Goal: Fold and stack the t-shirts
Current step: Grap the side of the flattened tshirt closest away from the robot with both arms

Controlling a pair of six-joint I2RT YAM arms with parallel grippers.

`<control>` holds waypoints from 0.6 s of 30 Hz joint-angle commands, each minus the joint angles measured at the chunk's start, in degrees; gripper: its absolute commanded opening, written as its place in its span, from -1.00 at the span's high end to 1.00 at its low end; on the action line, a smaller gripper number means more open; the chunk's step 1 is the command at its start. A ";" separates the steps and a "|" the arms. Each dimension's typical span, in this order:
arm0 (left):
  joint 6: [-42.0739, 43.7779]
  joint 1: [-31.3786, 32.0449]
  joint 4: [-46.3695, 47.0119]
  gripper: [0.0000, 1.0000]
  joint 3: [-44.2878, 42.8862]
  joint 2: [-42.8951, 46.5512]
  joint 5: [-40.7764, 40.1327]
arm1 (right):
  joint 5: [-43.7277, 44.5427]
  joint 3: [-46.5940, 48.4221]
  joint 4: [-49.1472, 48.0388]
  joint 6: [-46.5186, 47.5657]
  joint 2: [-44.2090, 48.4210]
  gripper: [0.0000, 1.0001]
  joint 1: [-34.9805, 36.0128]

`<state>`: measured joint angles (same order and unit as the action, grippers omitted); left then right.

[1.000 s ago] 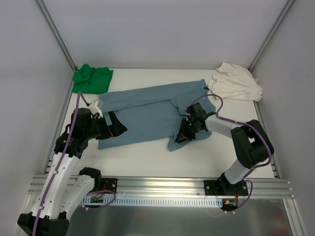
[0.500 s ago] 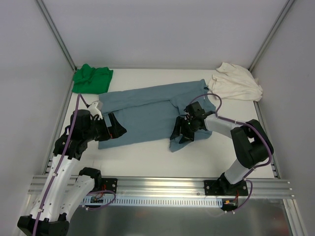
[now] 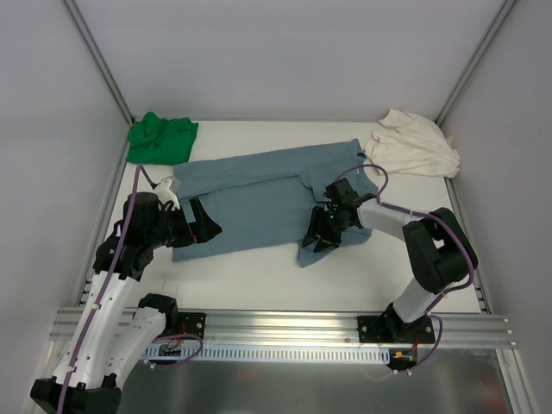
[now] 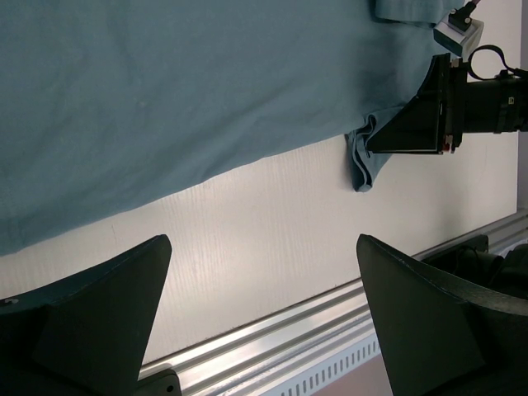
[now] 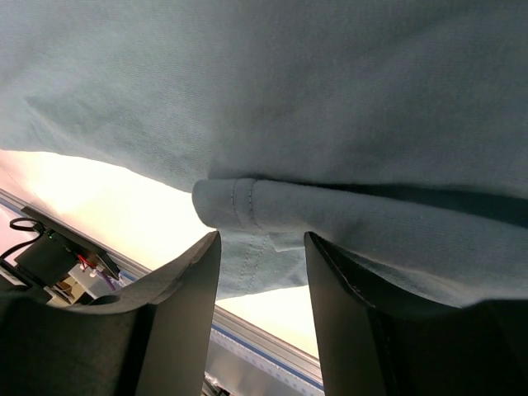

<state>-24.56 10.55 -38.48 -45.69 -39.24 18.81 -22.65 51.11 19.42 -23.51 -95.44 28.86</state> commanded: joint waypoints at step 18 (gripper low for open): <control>1.62 0.35 -0.02 -0.97 -3.26 0.40 -1.67 | 12.54 7.15 12.57 1.18 -5.54 0.03 1.72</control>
<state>-24.34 10.55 -38.52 -46.37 -39.22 18.74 -18.68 57.01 26.96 -23.51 -98.94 30.13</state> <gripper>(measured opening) 0.986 0.494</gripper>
